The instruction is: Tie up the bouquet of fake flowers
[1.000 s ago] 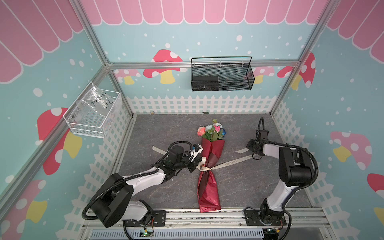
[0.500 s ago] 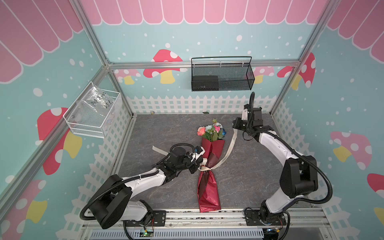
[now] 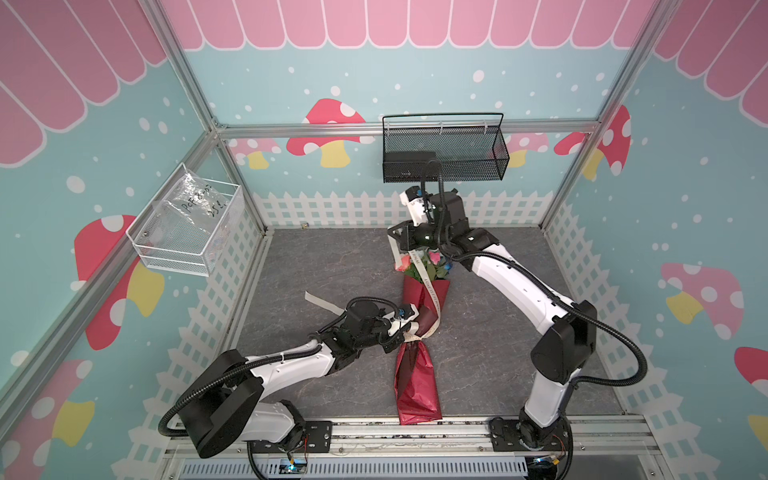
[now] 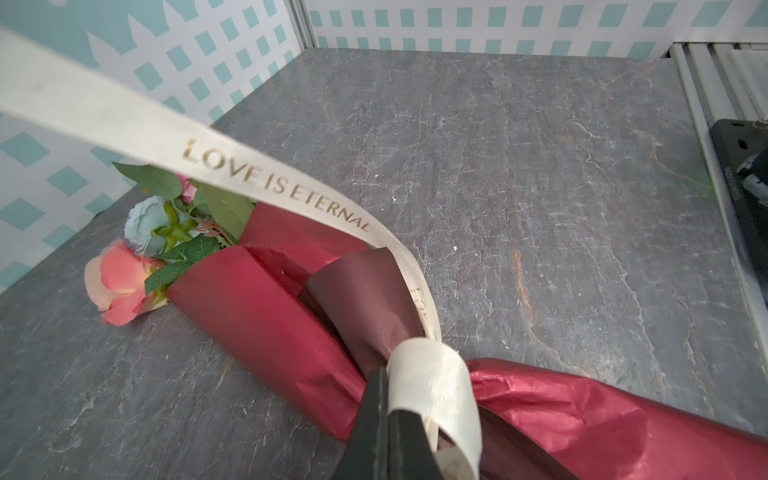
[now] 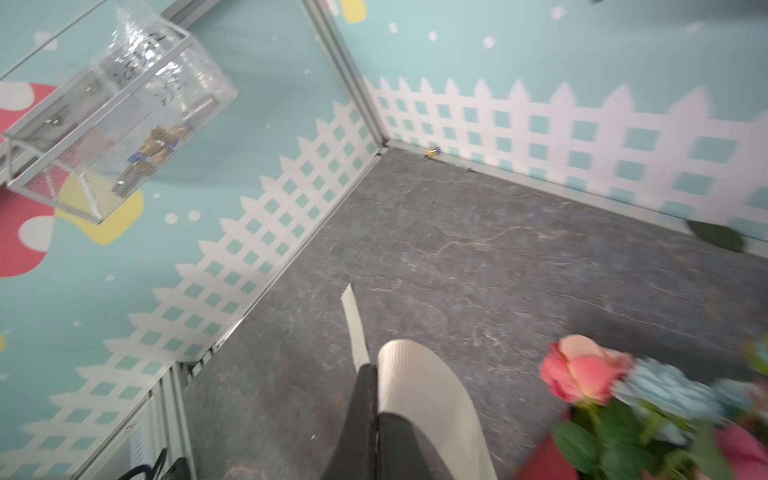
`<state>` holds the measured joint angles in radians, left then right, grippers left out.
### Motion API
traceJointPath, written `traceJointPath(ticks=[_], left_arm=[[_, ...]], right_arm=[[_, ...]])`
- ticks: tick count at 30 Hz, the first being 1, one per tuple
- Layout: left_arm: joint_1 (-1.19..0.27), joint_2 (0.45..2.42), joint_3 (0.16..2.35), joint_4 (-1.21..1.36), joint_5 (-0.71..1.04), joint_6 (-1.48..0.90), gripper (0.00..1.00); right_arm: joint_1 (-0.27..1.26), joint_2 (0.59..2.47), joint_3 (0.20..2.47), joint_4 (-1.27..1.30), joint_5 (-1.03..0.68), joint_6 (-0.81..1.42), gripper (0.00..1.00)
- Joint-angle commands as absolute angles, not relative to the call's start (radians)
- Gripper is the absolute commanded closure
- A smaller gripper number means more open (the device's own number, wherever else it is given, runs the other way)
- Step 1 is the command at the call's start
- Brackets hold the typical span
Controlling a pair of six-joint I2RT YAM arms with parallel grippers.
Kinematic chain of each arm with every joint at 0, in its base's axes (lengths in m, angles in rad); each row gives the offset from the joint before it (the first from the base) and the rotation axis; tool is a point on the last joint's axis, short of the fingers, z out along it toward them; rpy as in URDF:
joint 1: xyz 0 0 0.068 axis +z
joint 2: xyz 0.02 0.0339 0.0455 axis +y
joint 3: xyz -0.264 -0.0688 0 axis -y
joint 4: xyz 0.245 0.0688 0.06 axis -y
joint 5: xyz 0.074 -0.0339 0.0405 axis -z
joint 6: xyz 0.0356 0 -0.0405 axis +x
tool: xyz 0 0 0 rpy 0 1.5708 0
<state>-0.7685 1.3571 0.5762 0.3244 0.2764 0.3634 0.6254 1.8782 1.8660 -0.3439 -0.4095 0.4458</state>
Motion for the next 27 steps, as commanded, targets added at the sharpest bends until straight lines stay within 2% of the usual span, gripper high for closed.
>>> traceJointPath(ticks=[1, 9, 16, 19, 27], left_arm=[[-0.796, 1.349, 0.560, 0.318, 0.232, 0.464, 1.00], [-0.852, 1.350, 0.549, 0.325, 0.191, 0.508, 1.00], [-0.866, 1.353, 0.548, 0.322, 0.178, 0.508, 1.00], [-0.867, 1.355, 0.550, 0.325, 0.173, 0.505, 1.00], [-0.867, 1.359, 0.539, 0.335, 0.170, 0.493, 1.00]], right_arm=[[0.696, 1.965, 1.977, -0.413, -0.500, 0.394, 1.00], [0.826, 2.130, 2.191, -0.487, -0.646, 0.358, 1.00], [0.911, 2.172, 2.232, -0.538, -0.680, 0.315, 1.00], [0.931, 2.155, 2.230, -0.583, -0.595, 0.285, 1.00], [0.937, 1.961, 2.086, -0.615, -0.152, 0.310, 1.00]])
